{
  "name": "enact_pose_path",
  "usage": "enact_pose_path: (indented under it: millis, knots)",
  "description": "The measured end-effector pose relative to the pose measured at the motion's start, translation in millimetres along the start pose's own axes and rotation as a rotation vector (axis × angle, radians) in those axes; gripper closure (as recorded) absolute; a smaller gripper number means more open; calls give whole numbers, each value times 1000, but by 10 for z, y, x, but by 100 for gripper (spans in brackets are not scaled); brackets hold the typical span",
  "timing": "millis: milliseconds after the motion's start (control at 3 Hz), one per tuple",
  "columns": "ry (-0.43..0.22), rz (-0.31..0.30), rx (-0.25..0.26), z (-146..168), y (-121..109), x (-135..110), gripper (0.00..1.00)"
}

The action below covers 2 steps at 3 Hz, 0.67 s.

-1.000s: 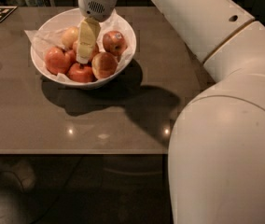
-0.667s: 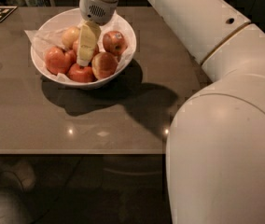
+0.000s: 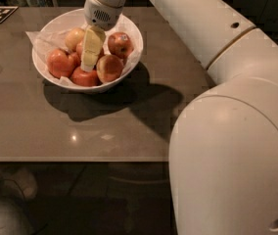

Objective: Pick apple from white bowl

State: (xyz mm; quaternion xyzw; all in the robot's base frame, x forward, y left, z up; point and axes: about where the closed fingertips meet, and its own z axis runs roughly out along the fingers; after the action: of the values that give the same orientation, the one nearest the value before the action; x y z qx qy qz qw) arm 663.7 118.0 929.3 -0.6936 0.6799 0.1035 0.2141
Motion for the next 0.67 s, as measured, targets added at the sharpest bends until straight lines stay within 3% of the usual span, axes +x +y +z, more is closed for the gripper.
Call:
enact_pose_path:
  millis: [667]
  knots:
    - [14,8,10,193,-16,55,0]
